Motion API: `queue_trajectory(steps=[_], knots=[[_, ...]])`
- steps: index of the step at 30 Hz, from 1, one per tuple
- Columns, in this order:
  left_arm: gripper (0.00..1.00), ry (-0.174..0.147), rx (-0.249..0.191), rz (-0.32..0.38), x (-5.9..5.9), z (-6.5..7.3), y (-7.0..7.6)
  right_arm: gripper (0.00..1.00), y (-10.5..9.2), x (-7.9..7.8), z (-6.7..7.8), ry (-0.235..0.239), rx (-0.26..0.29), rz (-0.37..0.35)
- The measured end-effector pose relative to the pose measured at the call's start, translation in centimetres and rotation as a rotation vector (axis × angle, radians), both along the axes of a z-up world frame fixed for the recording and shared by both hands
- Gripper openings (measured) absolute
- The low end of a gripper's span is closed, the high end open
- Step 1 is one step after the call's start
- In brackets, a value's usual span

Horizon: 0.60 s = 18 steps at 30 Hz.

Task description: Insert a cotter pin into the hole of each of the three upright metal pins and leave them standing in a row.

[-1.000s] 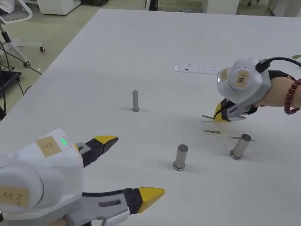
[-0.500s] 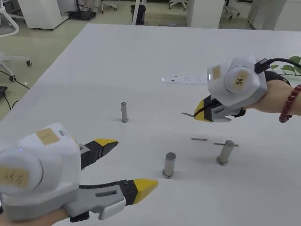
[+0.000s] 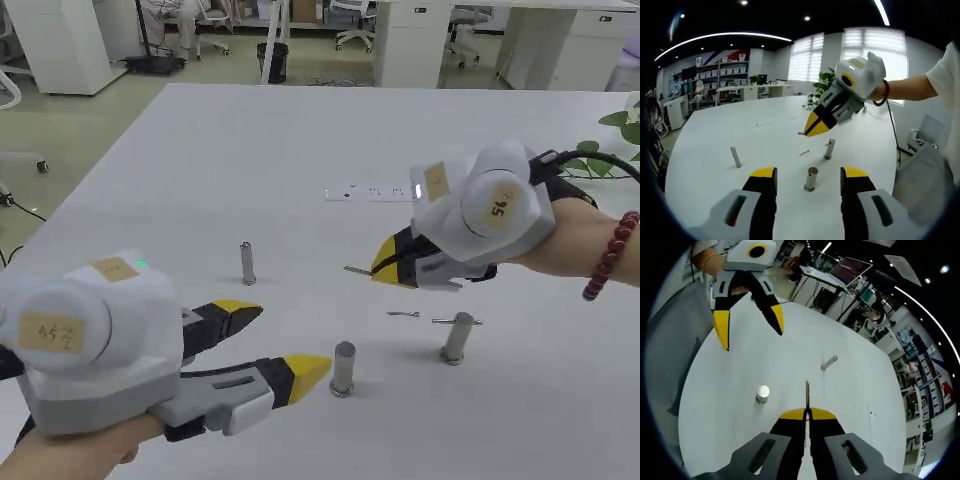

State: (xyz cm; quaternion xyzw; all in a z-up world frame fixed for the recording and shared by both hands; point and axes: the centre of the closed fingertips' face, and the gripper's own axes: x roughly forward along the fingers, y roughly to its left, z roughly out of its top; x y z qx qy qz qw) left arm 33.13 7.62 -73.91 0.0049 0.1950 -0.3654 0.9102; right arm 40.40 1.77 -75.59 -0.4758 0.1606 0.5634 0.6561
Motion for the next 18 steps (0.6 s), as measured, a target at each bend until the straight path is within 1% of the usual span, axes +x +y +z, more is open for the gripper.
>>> queue_trajectory(steps=[3,4,5,10,14,18], knots=[[0.47,0.011,-0.018,-0.001,0.2,0.2,-0.5,0.02,0.2,-0.9,0.2,-0.001,0.009,0.010],[0.45,0.017,-0.023,0.002,0.2,0.2,-0.5,0.02,0.3,-1.2,0.2,0.000,0.014,0.012],[0.43,0.030,-0.034,0.005,0.2,0.2,-0.7,0.02,0.3,-1.5,0.2,0.001,0.016,0.015],[0.38,0.056,-0.072,0.011,0.3,0.2,-1.1,0.02,0.5,-2.8,0.3,0.000,0.024,0.031],[0.30,0.086,-0.111,0.018,0.5,0.3,-1.5,0.02,0.7,-3.6,0.3,-0.006,0.023,0.045],[0.27,0.122,-0.149,0.029,0.8,0.2,-1.8,0.02,0.8,-4.1,0.3,-0.014,0.021,0.058]])
